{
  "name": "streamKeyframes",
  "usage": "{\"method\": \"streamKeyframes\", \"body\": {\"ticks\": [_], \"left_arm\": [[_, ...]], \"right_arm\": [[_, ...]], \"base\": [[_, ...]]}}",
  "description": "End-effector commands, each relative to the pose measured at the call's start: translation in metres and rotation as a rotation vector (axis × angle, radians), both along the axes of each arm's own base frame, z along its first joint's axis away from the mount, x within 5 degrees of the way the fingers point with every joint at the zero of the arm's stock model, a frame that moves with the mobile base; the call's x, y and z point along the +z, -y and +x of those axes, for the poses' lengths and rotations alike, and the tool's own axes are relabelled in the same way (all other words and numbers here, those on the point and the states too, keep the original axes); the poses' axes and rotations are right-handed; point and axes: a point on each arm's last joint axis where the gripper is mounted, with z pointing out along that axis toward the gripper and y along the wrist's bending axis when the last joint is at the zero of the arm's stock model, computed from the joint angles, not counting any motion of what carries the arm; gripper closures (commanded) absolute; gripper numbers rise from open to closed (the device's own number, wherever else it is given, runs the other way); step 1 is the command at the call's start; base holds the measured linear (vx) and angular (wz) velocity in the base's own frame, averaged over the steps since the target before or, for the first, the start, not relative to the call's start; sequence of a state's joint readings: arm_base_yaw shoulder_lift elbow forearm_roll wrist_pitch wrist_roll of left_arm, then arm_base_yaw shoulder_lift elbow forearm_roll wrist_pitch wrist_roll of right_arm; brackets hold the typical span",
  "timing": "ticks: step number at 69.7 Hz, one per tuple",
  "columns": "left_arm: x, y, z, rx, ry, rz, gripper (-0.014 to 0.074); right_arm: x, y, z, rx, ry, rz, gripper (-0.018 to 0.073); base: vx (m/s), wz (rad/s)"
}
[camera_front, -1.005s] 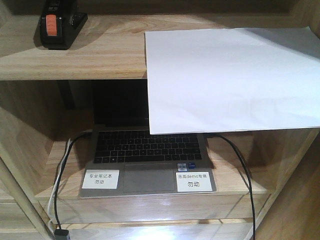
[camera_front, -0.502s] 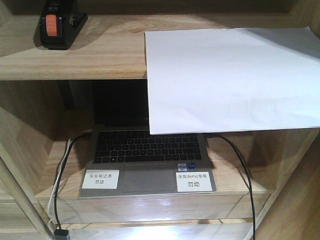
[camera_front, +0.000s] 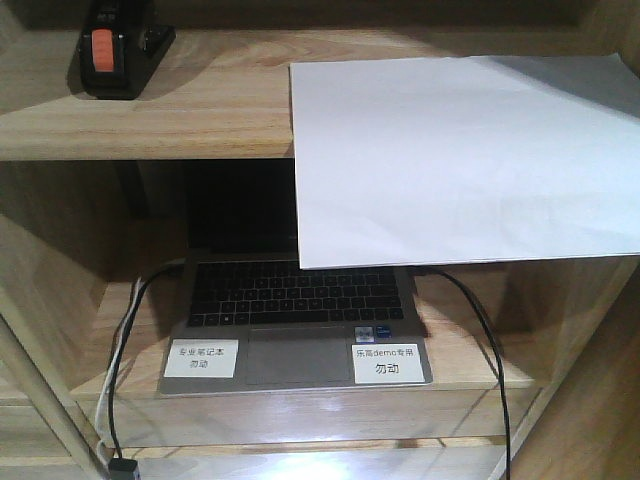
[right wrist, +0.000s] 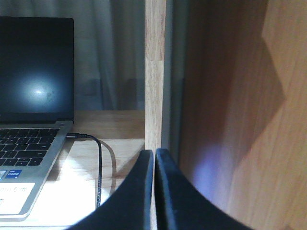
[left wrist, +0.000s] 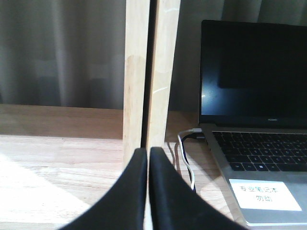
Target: Grab stapler and paper to desk for stapling
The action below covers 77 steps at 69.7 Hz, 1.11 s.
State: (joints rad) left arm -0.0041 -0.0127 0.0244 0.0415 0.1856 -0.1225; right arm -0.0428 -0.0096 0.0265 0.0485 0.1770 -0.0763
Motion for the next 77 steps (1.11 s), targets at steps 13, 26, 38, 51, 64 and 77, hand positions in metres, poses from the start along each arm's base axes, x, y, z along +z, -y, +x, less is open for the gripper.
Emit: {"method": "streamKeyframes", "body": {"ticks": [13, 26, 38, 51, 64, 77], "left_arm": [[0.004, 0.000, 0.000, -0.005, 0.077, -0.015, 0.0603], [0.005, 0.000, 0.000, -0.005, 0.084, -0.017, 0.0603], [0.007, 0.001, 0.000, -0.006, 0.104, -0.017, 0.0603], [0.025, 0.001, -0.002, -0.014, 0.304, -0.017, 0.0603], [0.056, 0.002, -0.013, -0.028, 0.648, -0.018, 0.0603], [0.103, 0.002, -0.034, -0.034, 0.883, -0.017, 0.0603]], "right_arm": [[0.007, 0.001, 0.000, -0.011, 0.092, -0.014, 0.0568], [0.008, 0.001, 0.000, -0.011, 0.102, -0.013, 0.0568], [0.011, 0.001, 0.000, -0.013, 0.141, -0.015, 0.0568], [0.026, 0.002, -0.002, -0.020, 0.294, -0.021, 0.0568], [0.051, 0.002, -0.009, -0.030, 0.513, -0.030, 0.0568], [0.105, 0.001, -0.027, -0.030, 0.680, -0.036, 0.0568]], "base": [[0.00, 0.00], [0.00, 0.00], [0.00, 0.00], [0.00, 0.00], [0.00, 0.00], [0.00, 0.00]]}}
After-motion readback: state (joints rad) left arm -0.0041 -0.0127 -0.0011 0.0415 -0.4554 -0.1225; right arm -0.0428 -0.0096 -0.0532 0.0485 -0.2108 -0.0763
